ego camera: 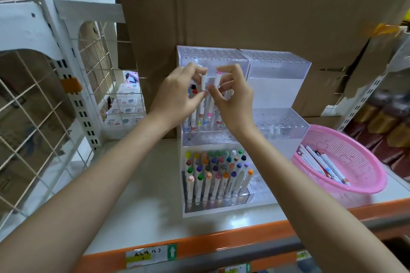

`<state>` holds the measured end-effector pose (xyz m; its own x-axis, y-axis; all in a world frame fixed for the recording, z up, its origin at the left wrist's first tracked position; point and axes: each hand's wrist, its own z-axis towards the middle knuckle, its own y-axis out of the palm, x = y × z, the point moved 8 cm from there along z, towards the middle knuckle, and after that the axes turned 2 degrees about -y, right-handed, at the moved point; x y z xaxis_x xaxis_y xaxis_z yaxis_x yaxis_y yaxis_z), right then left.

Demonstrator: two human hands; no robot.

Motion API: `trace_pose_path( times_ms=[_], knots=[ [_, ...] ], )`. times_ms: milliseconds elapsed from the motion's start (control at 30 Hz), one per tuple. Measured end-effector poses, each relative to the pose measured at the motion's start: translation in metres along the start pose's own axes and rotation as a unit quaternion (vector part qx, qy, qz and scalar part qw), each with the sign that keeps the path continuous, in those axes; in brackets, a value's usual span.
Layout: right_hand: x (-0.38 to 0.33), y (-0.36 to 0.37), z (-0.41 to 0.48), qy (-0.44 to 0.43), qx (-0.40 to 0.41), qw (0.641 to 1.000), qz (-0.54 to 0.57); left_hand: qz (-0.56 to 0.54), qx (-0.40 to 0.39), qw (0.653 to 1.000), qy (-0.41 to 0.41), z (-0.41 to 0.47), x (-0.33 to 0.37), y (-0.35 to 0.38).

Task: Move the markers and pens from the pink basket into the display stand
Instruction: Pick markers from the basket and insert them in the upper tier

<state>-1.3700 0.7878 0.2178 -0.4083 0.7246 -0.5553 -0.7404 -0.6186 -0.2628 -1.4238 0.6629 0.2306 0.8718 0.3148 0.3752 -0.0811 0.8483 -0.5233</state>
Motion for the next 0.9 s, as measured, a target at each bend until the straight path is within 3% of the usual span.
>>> trace_pose_path(
  times_ms=[900],
  knots=[
    [-0.001, 0.004, -0.003, -0.016, -0.023, 0.999, -0.016, 0.080, -0.011, 0.996, 0.036, -0.017, -0.005, 0.009]
  ],
)
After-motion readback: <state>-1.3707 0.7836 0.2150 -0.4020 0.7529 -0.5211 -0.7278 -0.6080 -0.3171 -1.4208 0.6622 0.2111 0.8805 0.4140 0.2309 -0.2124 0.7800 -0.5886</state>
